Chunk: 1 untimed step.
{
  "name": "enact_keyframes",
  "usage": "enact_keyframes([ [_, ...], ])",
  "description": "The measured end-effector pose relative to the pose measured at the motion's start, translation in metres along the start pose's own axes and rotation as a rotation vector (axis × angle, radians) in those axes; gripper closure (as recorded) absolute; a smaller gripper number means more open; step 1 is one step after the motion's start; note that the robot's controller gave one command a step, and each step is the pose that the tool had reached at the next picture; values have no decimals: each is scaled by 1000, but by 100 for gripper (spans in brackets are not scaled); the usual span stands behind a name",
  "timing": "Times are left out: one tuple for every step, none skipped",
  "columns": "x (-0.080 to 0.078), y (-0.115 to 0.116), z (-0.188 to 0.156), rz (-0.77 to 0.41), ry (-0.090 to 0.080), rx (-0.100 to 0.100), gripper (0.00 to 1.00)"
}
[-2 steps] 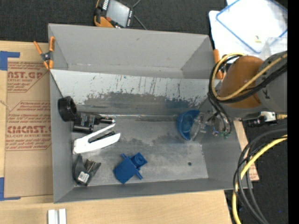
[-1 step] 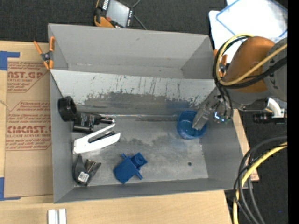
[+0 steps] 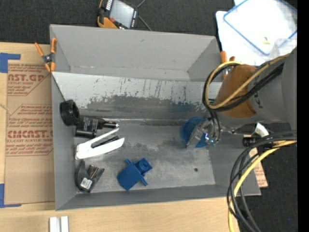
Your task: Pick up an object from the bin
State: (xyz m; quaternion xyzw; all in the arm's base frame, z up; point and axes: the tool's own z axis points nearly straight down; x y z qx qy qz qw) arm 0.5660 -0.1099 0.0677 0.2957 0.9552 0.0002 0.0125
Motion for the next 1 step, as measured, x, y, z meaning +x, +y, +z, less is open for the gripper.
enact_keyframes([
  [5, 24, -26, -2, -14, -8, 100],
])
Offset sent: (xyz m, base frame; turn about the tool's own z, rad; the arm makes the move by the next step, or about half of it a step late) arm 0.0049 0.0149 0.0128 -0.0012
